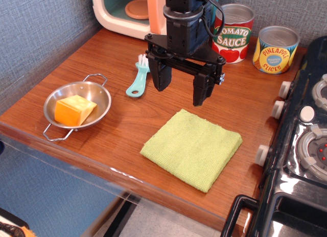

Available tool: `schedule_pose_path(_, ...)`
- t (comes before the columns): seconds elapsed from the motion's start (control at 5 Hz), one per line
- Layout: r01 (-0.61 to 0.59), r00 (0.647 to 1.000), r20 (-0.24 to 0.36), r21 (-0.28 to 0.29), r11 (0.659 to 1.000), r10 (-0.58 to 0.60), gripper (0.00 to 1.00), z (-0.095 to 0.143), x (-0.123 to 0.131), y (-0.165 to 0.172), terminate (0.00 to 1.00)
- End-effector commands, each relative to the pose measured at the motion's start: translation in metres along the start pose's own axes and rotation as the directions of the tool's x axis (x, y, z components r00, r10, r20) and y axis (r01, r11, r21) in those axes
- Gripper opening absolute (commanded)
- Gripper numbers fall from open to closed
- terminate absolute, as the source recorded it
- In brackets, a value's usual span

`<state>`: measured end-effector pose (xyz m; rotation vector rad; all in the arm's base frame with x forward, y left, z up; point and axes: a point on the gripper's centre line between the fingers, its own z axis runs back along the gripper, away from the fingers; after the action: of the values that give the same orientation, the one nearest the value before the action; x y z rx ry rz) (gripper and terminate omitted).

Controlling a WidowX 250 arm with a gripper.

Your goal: Move cheese to towel

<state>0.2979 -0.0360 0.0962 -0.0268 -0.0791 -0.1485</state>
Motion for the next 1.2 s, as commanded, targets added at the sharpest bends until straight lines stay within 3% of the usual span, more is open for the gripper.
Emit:
schedule_pose_path(0.0, 0.0, 1.0, 0.0, 0.0, 1.0, 0.0, 1.0, 0.0, 0.0, 0.0, 0.0)
schedule_pose_path(0.6, -0.162, 0.987, 0.031, 0.051, 0.986, 0.16, 1.0, 0.018, -0.051, 0.094, 0.0)
schedule_pose_path(1.0, -0.297, 0.954, -0.005, 0.134, 0.945, 0.3, 1.0, -0.005, -0.065, 0.154, 0.0)
